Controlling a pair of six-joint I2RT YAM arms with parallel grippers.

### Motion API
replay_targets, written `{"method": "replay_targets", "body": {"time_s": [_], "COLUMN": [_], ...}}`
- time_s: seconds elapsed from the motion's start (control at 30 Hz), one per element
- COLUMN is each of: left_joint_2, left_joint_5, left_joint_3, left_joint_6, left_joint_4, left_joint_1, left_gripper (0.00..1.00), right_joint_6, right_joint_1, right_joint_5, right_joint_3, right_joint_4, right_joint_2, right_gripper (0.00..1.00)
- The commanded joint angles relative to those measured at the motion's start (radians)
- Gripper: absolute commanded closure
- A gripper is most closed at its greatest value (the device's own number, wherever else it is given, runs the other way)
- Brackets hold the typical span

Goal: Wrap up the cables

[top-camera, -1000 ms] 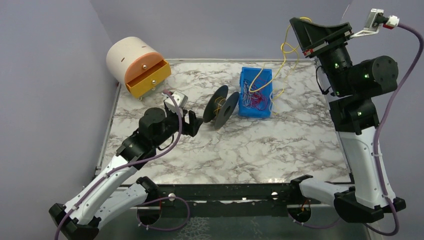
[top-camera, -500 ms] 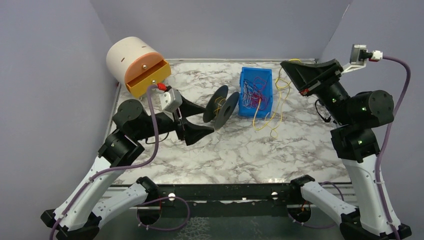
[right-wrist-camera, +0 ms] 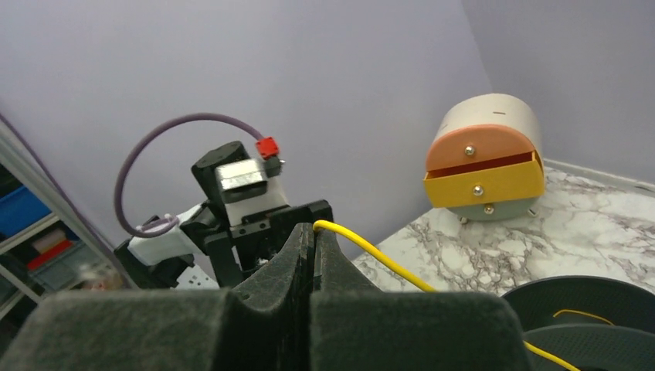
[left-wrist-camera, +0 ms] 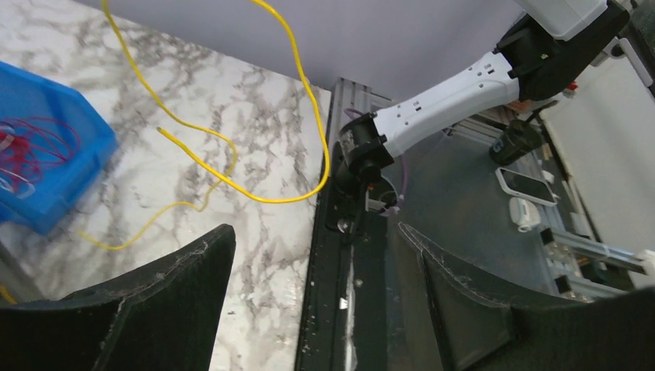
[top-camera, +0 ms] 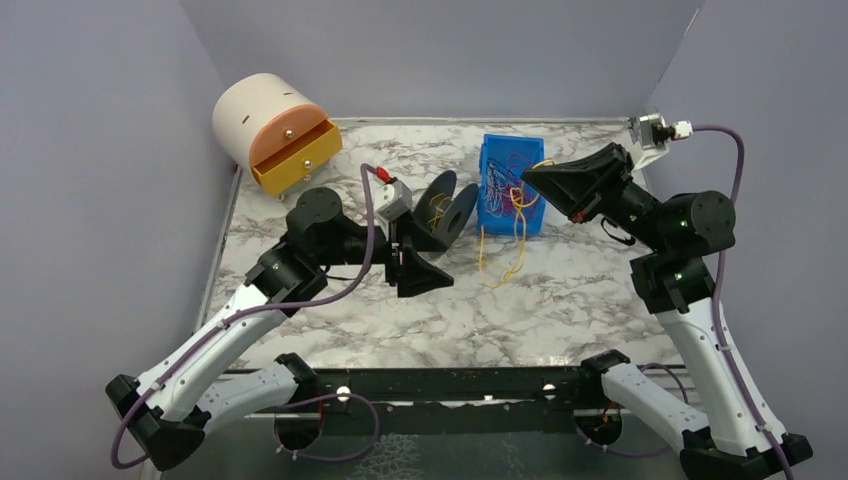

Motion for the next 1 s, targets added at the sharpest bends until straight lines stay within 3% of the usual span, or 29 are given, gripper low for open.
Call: {"method": "replay_targets", "body": {"time_s": [0.0, 0.3, 0.77, 0.97], "left_joint_2": [0.019, 0.049, 0.156, 0.176], "left_joint_5": [-0.014, -0.143, -0.221, -0.297], "left_joint_3": [-0.091, -0.218, -0.245, -0.263], "left_joint_6": [-0.156, -0.358, -0.514, -0.554], "left_joint_4": [0.183, 0.428, 0.642, 0.701], "left_joint_1": [-0.045, -0.122, -0.209, -0.249], "left_gripper": [0.23, 0.23, 0.25, 0.32], "right_joint_6": [0.027, 0.133, 0.208, 0.222], "right_joint_1": [-0.004, -0.004, -0.004, -0.004], "right_joint_5": [-0.1, -0.165, -0.153, -0.158], "right_joint_3": [-0.052, -0.118, -0.127, -0.136], "right_joint_4": [0.232, 0.466, 0.577, 0.597], "right_joint_2": [-0.038, -0.034, -0.034, -0.044], "right_gripper": [0.99, 0.99, 0.99, 0.99]}}
